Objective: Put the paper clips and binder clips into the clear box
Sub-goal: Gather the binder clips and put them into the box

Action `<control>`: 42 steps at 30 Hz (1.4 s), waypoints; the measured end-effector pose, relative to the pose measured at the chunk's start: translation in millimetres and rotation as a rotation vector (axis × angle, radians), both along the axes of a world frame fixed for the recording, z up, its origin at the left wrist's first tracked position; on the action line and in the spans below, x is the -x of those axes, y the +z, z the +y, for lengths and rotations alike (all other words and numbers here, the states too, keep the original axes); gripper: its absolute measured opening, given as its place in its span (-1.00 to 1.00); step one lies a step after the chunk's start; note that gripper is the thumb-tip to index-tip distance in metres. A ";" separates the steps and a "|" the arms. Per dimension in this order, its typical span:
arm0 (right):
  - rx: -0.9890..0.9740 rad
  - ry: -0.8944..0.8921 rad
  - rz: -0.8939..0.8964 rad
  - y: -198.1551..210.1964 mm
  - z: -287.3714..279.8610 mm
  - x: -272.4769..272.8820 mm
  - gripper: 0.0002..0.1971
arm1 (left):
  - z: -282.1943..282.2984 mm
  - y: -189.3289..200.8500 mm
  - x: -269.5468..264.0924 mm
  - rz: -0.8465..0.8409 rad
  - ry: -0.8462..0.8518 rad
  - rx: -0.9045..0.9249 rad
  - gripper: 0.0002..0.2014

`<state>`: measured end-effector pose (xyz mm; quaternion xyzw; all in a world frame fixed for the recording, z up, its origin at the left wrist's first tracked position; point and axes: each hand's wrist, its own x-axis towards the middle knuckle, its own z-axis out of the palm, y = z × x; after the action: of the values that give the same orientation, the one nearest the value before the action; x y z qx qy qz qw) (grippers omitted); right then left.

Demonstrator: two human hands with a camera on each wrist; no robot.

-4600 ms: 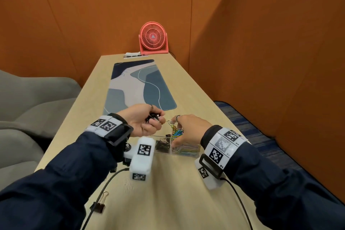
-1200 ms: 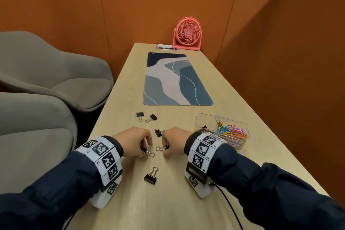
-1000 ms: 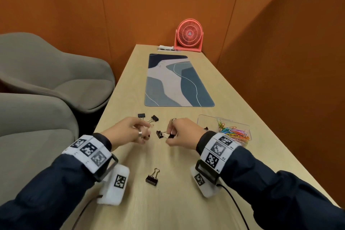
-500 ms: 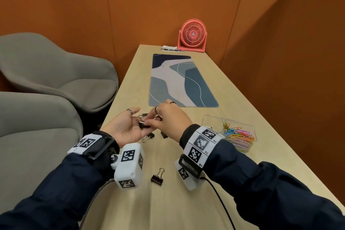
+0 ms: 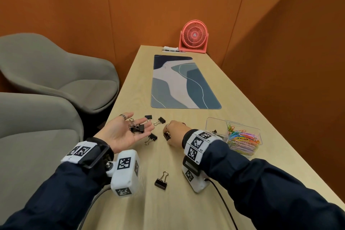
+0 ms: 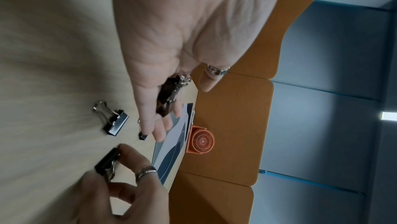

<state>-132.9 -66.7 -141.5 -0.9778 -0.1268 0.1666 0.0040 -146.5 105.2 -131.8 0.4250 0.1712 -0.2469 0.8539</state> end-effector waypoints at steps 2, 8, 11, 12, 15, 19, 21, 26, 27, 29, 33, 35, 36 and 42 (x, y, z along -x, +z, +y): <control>-0.009 -0.024 -0.004 1.3 2.8 -1.5 -0.66 | 0.2 -2.9 -1.7 0.000 0.007 -0.012 -0.58; -0.002 -0.048 -0.008 1.2 -1.8 4.7 -0.72 | -1.0 -8.8 -5.1 -0.008 0.034 -0.003 -0.60; -0.069 -0.055 -0.027 3.1 -8.5 12.2 -0.80 | -2.5 -9.0 -5.0 -0.018 0.035 -0.007 -0.60; -0.107 -0.066 -0.027 4.4 -10.2 14.5 -0.82 | -3.4 -8.9 -4.6 -0.017 0.038 -0.009 -0.61; -0.262 -0.084 -0.076 10.6 -14.4 17.3 -0.83 | -6.8 -8.2 -3.1 -0.004 0.034 -0.019 -0.62; -0.604 0.013 -0.224 31.5 -11.1 23.9 -0.81 | -20.9 -9.2 0.0 0.001 0.017 -0.056 -0.63; -0.670 0.079 -0.242 39.4 -4.6 30.7 -0.83 | -31.6 -9.0 2.1 -0.016 0.004 0.005 -0.70; -0.548 0.119 -0.306 37.2 -9.0 34.3 -0.78 | -55.9 1.5 7.4 -0.016 -0.082 0.178 -0.79; -0.576 0.084 -0.333 39.1 -16.3 34.2 -0.76 | -59.0 2.8 7.1 -0.010 -0.070 0.196 -0.77; -0.617 0.014 -0.395 46.2 -36.6 35.2 -0.72 | -64.7 5.1 6.0 0.003 -0.054 0.179 -0.72; -0.366 -0.122 -0.385 61.6 -94.6 35.8 -0.48 | -82.0 23.6 9.4 -0.055 -0.114 0.074 -0.78; -0.237 -0.173 -0.294 65.3 -122.2 38.4 -0.31 | -97.4 35.8 9.8 -0.085 -0.161 0.056 -0.78; -0.195 -0.196 -0.245 65.4 -133.3 40.8 -0.23 | -106.5 41.3 10.2 -0.099 -0.202 0.042 -0.78; -0.125 -0.238 -0.082 50.7 -165.2 57.5 -0.36 | -160.8 56.0 4.6 -0.179 -0.507 -0.252 -0.74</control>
<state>-190.4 -231.9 -90.8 -0.9897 -0.0202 0.1168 0.0797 -151.1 -55.6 -75.9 0.5771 0.0130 -0.3907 0.7171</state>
